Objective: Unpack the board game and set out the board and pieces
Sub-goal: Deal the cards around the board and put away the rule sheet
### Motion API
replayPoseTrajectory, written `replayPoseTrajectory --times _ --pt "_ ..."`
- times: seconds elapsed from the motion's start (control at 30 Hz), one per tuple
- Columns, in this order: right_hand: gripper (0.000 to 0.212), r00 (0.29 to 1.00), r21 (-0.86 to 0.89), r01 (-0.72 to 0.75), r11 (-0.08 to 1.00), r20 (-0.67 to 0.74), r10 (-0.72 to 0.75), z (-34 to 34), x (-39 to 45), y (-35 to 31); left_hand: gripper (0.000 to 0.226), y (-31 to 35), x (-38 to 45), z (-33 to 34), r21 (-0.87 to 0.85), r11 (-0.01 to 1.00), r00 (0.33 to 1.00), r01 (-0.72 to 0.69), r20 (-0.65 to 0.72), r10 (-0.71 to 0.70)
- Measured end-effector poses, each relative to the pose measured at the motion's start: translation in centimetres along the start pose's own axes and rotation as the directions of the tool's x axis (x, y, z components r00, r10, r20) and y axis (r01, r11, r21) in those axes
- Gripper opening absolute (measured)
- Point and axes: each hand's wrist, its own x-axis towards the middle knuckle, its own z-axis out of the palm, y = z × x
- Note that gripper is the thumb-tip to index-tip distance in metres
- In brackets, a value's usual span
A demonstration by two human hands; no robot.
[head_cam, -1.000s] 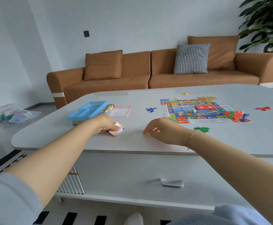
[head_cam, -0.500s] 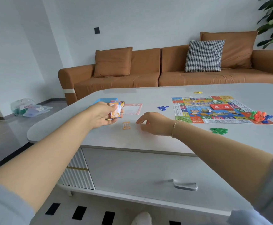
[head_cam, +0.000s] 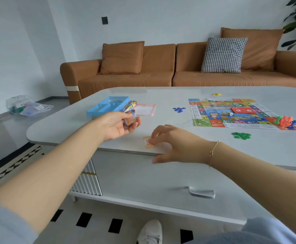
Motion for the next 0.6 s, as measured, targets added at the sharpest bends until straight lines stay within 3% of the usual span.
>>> replayPoseTrajectory --times 0.1,0.23,0.43,0.5,0.6 --pt "0.025 0.979 0.062 0.075 0.995 -0.193 -0.062 0.7 -1.4 0.1 0.012 -1.2 -0.2 0.8 0.014 1.0 1.0 -0.002 0.027 0.002" --pt "0.025 0.905 0.094 0.087 0.992 -0.424 -0.039 0.8 -2.7 0.8 0.012 -2.7 -0.4 2.2 0.039 0.998 0.999 -0.04 0.03 0.039" --pt "0.027 0.695 0.129 -0.018 0.992 -0.711 0.105 -1.0 -1.8 1.4 0.013 -4.0 -0.7 5.2 0.237 0.971 0.996 -0.045 0.08 0.027" --pt "0.023 0.707 0.107 -0.034 0.994 -0.7 0.1 -1.3 -1.2 2.0 0.011 -4.2 -0.8 5.8 0.231 0.973 0.994 -0.026 0.106 0.002" --pt "0.022 0.803 0.042 -0.019 0.999 -0.595 0.041 -0.9 -1.0 3.1 0.01 -4.3 -0.7 6.1 0.123 0.992 0.993 -0.006 0.119 -0.009"
